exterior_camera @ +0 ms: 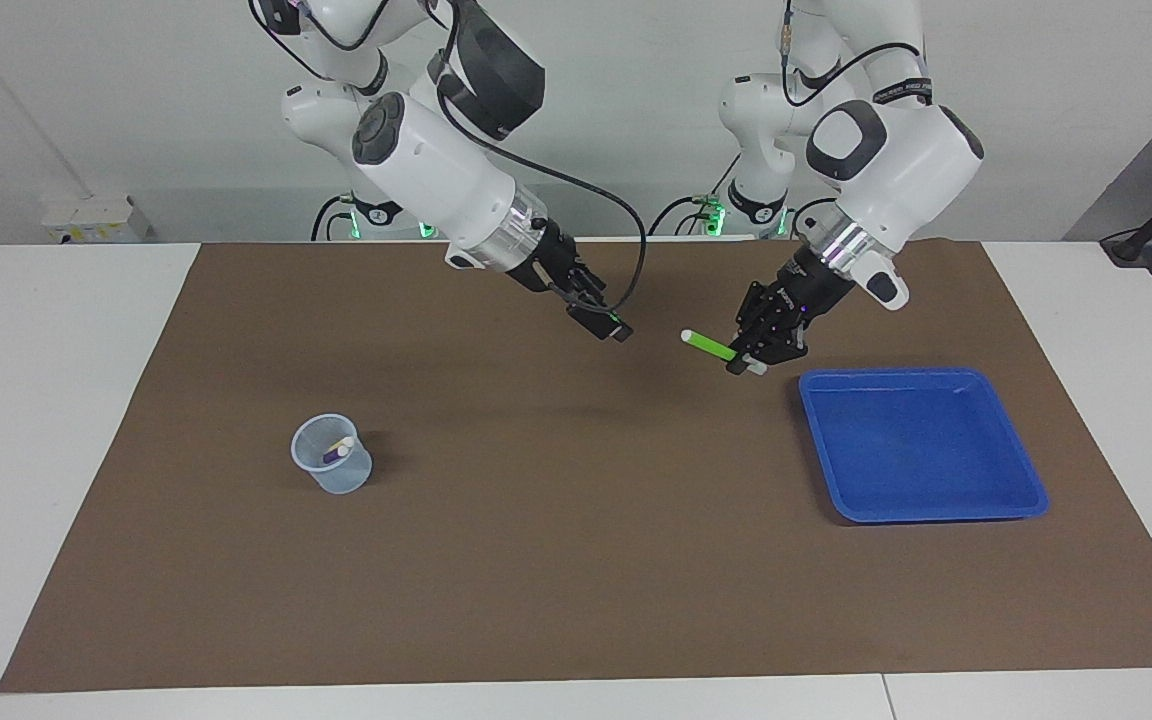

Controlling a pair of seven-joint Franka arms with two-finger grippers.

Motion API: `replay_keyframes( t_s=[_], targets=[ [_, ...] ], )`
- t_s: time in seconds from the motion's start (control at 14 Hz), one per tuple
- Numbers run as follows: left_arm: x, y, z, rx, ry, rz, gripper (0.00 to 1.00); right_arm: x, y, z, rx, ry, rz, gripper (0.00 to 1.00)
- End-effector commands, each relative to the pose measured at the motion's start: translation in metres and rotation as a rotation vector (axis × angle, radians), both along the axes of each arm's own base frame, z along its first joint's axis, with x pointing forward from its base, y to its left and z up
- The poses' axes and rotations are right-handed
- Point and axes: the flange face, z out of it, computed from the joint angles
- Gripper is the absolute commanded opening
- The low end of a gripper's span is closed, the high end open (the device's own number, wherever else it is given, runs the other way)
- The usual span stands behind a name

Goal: Right arm passes pens to left for tray arrangement
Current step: 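Carry the green pen to the tray while the right gripper withdraws, then lower the green pen into the blue tray and open the left gripper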

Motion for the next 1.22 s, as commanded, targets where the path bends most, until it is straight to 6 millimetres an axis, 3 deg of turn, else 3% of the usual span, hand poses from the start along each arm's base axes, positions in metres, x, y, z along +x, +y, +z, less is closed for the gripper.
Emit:
replay_keyframes(
  t_s=[0.0, 0.14, 0.36, 0.5, 0.64, 0.79, 0.93, 1.15],
  targets=[
    [-0.006, 0.032, -0.003, 0.193, -0.056, -0.238, 0.00, -0.015, -0.015, -0.018, -0.131, -0.076, 0.119, 1.00],
    [-0.008, 0.052, -0.006, 0.268, -0.127, -0.435, 0.00, -0.022, -0.029, -0.034, -0.179, -0.141, 0.240, 1.00],
    [-0.004, 0.094, -0.012, 0.324, -0.212, -0.662, 0.00, -0.014, -0.082, -0.063, -0.214, -0.203, 0.372, 1.00],
    [0.001, 0.116, -0.019, 0.440, -0.249, -0.846, 0.00, -0.013, -0.095, -0.079, -0.355, -0.253, 0.520, 0.97],
    [0.010, 0.152, -0.036, 0.485, -0.292, -0.994, 0.00, -0.004, -0.106, -0.099, -0.500, -0.246, 0.605, 0.92],
    [0.020, 0.181, -0.053, 0.522, -0.346, -1.099, 0.00, 0.014, -0.120, -0.099, -0.570, -0.205, 0.641, 0.89],
    [0.031, 0.187, -0.063, 0.625, -0.317, -1.191, 0.00, 0.034, -0.127, -0.098, -0.667, -0.150, 0.714, 0.88],
    [0.066, 0.200, -0.099, 0.643, -0.310, -1.288, 0.00, 0.042, -0.144, -0.111, -0.806, -0.133, 0.852, 0.85]
  ],
)
